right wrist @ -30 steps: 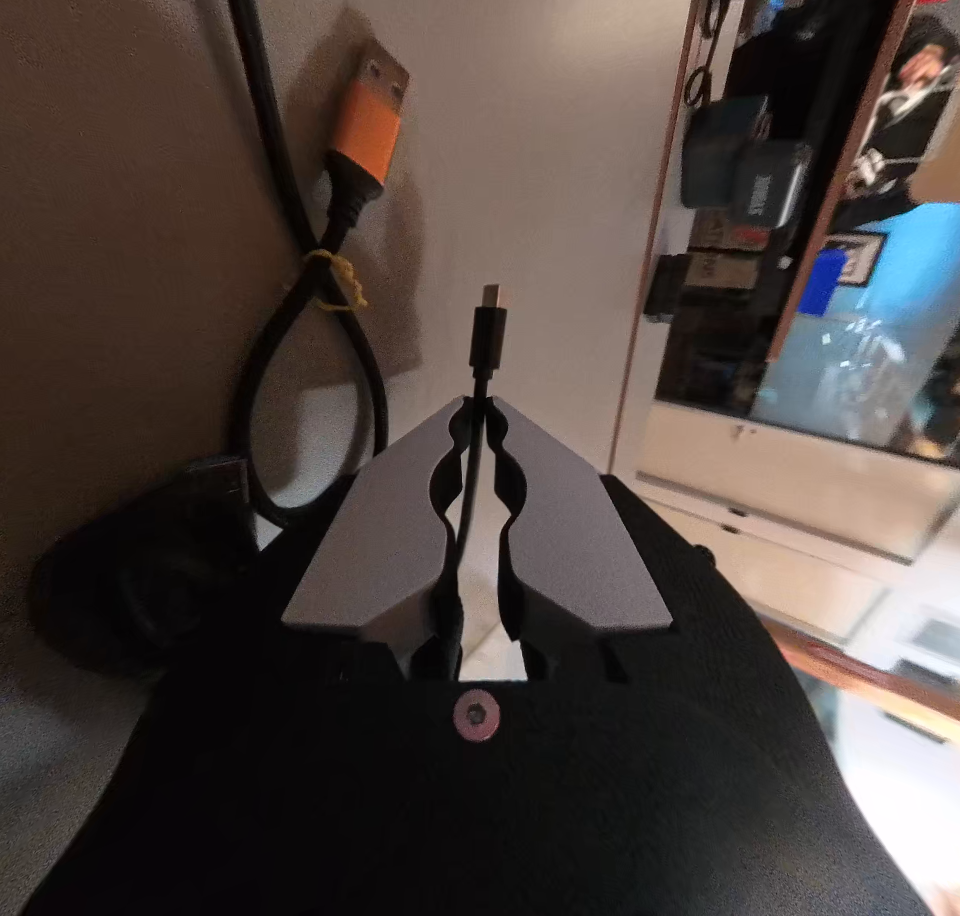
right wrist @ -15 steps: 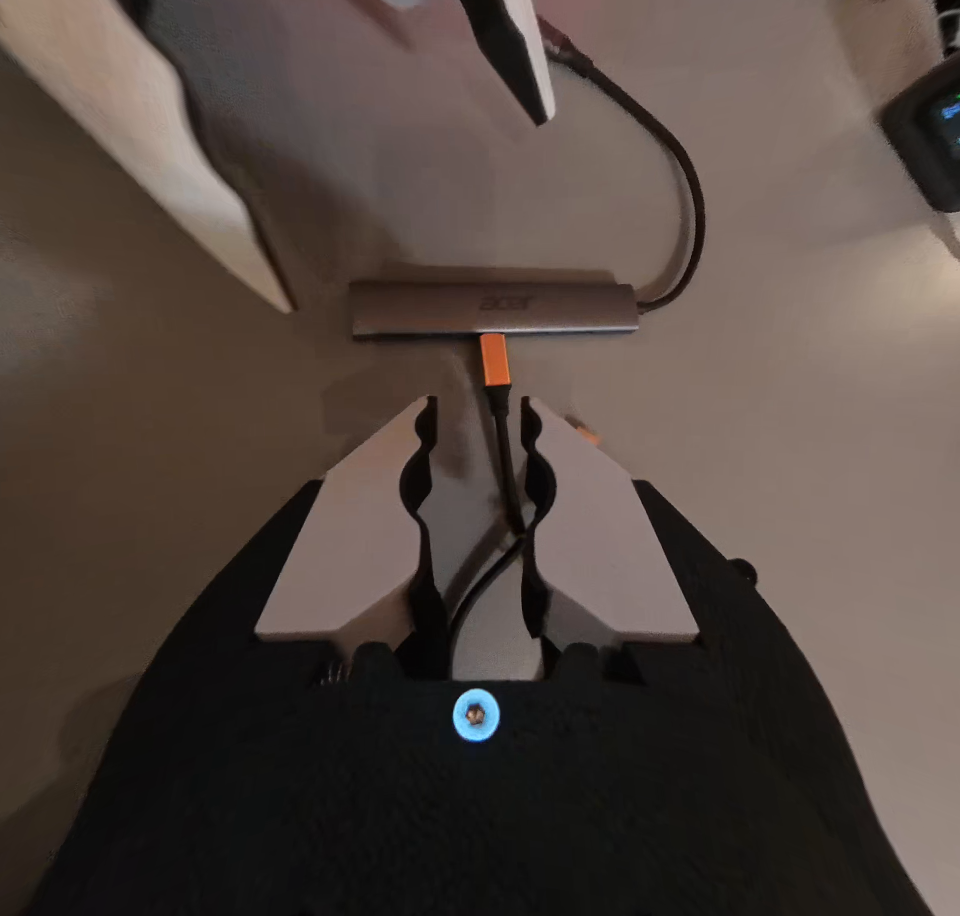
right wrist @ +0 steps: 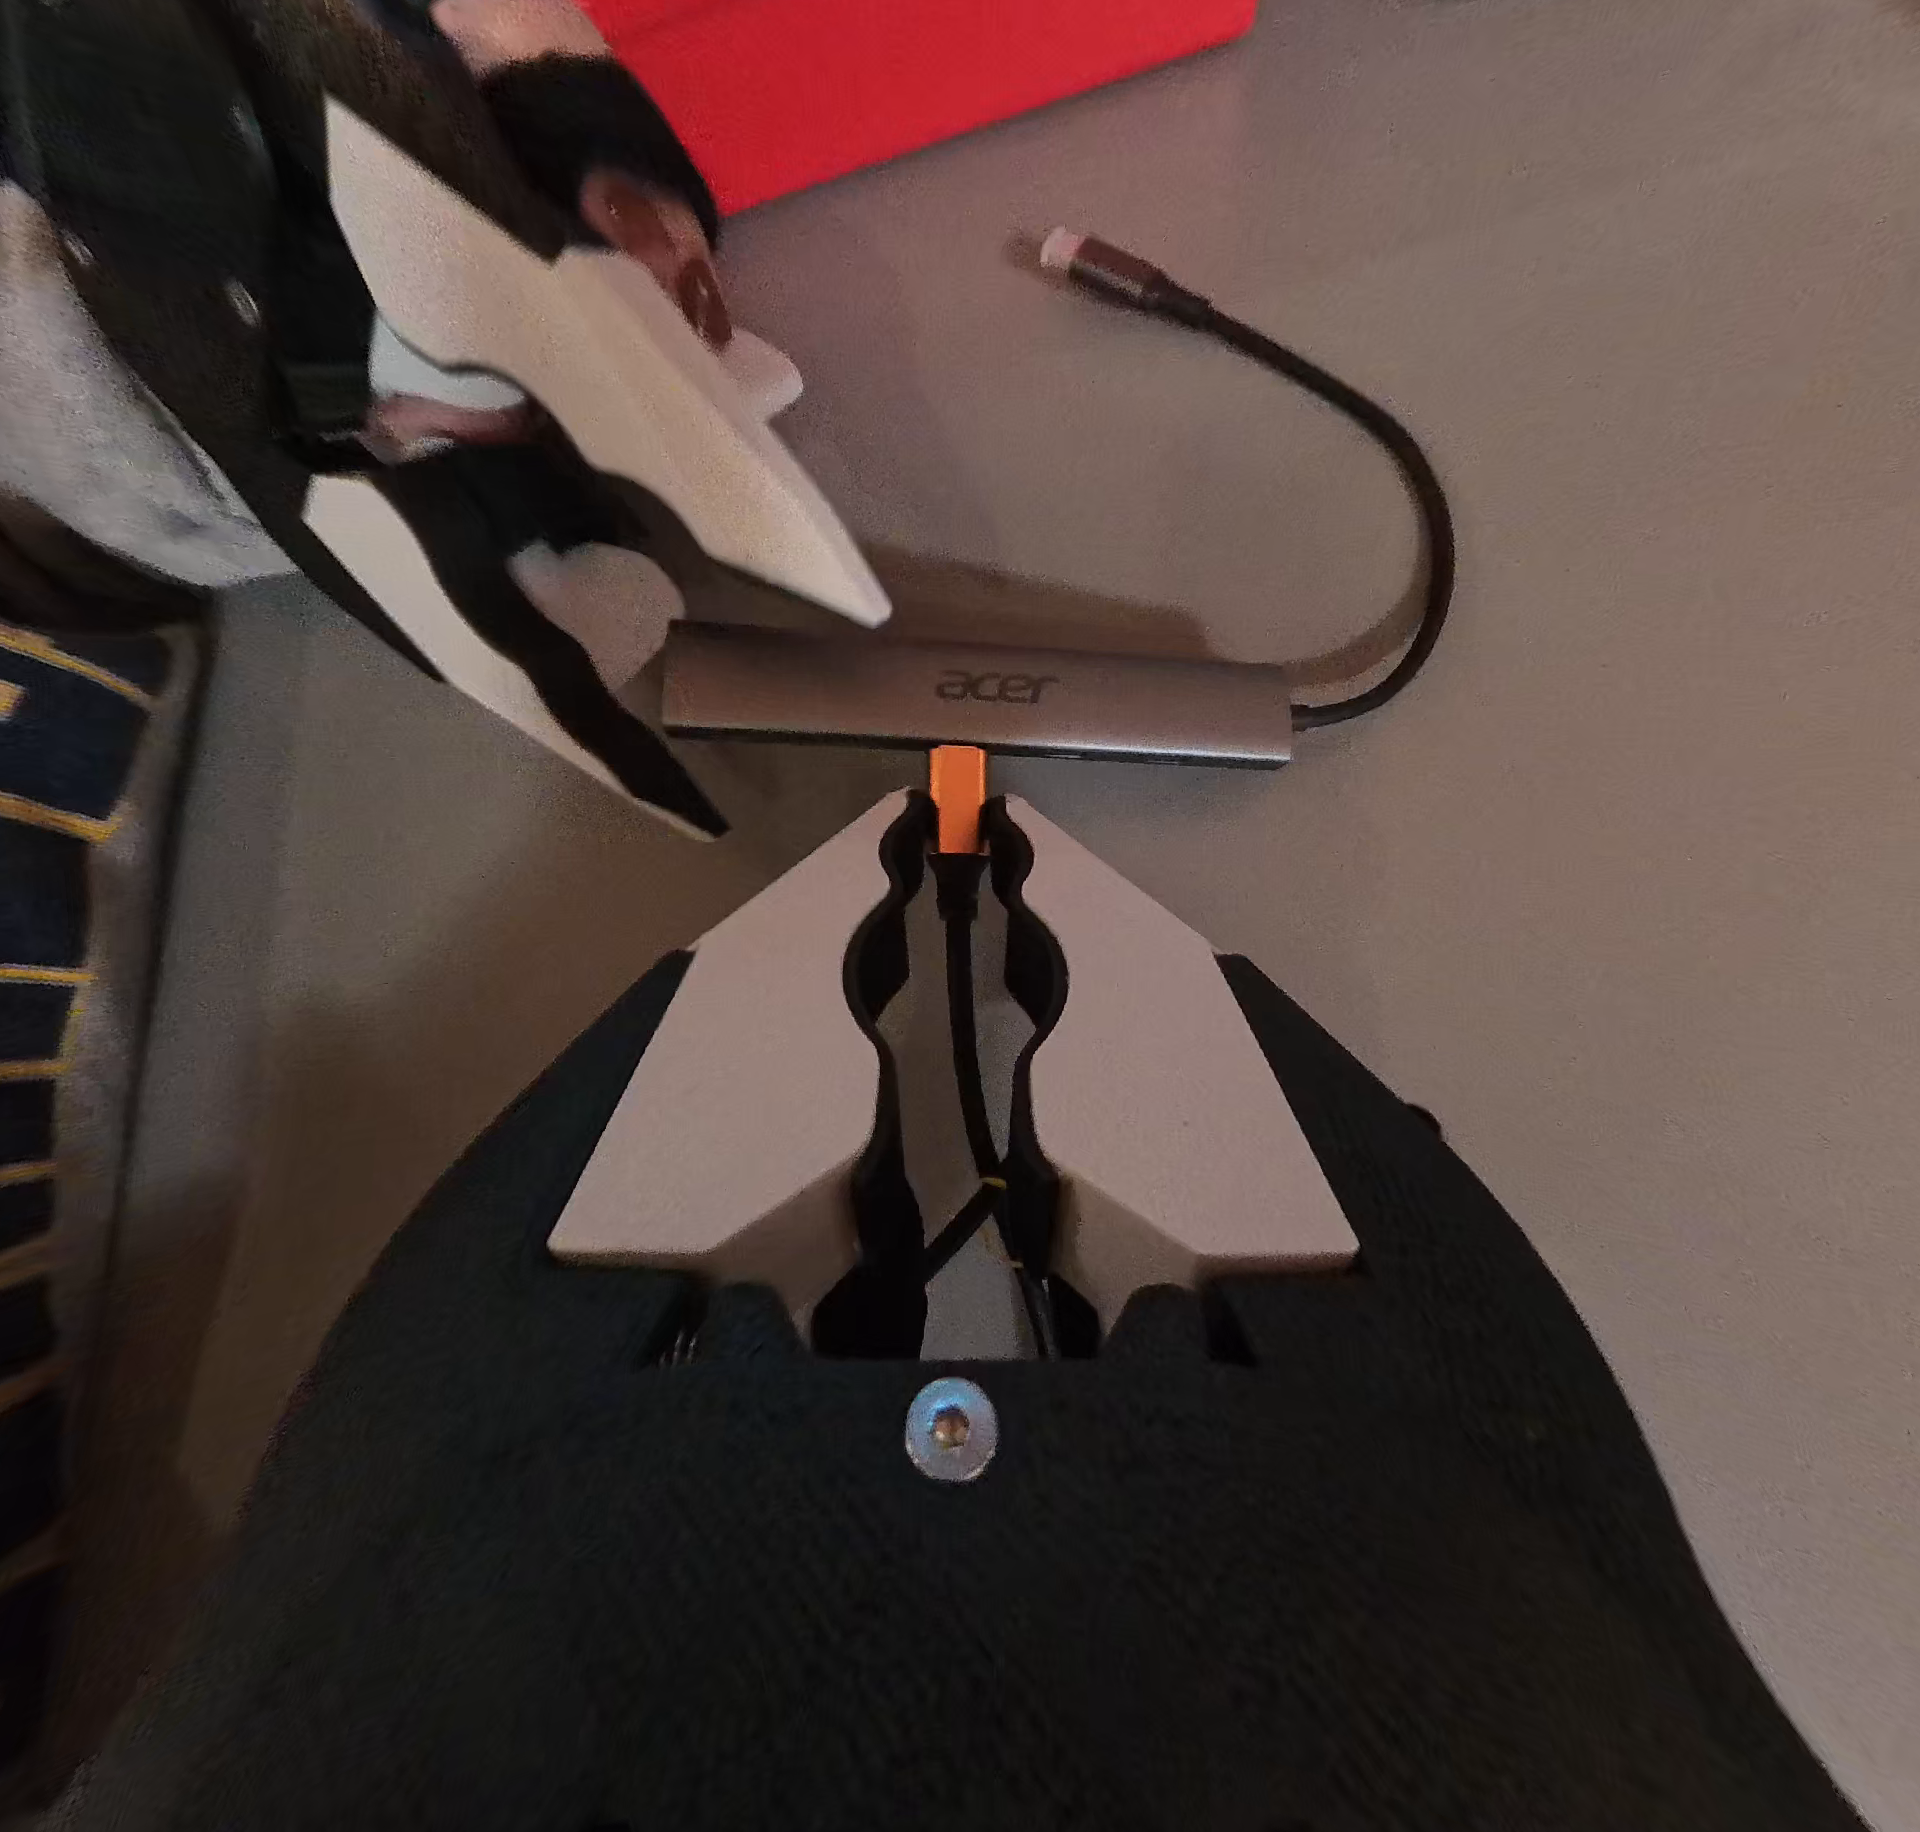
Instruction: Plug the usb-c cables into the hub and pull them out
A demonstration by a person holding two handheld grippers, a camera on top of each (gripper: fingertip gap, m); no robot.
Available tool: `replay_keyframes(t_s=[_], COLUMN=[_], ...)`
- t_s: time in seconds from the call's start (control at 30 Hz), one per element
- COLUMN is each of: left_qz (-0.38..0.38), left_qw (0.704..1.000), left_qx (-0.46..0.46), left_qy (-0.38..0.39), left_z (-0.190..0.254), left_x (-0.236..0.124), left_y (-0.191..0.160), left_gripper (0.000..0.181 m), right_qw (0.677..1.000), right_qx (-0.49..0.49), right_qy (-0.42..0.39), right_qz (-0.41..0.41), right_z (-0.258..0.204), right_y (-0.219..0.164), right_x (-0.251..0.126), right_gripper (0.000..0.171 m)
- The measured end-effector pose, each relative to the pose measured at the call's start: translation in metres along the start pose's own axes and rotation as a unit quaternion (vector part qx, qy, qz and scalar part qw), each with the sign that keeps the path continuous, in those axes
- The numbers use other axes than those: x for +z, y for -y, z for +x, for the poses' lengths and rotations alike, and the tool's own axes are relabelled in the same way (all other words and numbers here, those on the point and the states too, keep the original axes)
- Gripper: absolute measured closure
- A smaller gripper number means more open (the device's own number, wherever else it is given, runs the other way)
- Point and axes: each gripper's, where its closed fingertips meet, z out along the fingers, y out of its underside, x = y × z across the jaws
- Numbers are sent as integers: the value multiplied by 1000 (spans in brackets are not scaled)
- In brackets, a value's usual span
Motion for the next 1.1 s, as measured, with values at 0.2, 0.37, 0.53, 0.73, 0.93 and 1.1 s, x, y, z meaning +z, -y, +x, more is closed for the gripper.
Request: replay_keyframes(t_s=[0.2, 0.37, 0.53, 0.73, 0.93, 1.1], left_qz=[-30, -40, -12, 9, 22, 24], left_qw=[993, 993, 992, 985, 985, 985], left_qx=[105, 92, 23, -40, -61, -67], left_qy=[47, 61, 121, 165, 160, 157], left_z=[-4, -10, -35, -52, -53, -52], left_x=[-2, -2, -14, -24, -27, -27], left_y=[-1, -2, 2, -3, -4, -5], left_gripper=[157, 168, 173, 173, 173, 173], right_qw=[1000, 1000, 957, 930, 943, 945], right_qx=[1, 11, 51, 155, 145, 145], right_qy=[19, -7, -249, -332, -299, -293], right_qz=[-2, 19, 139, 27, -20, -30], right_z=[-6, -4, 50, 83, 85, 86], right_y=[-2, 0, 4, -72, -88, -90], right_x=[-4, -6, -82, -98, -76, -72], right_gripper=[160, 157, 141, 138, 147, 165])
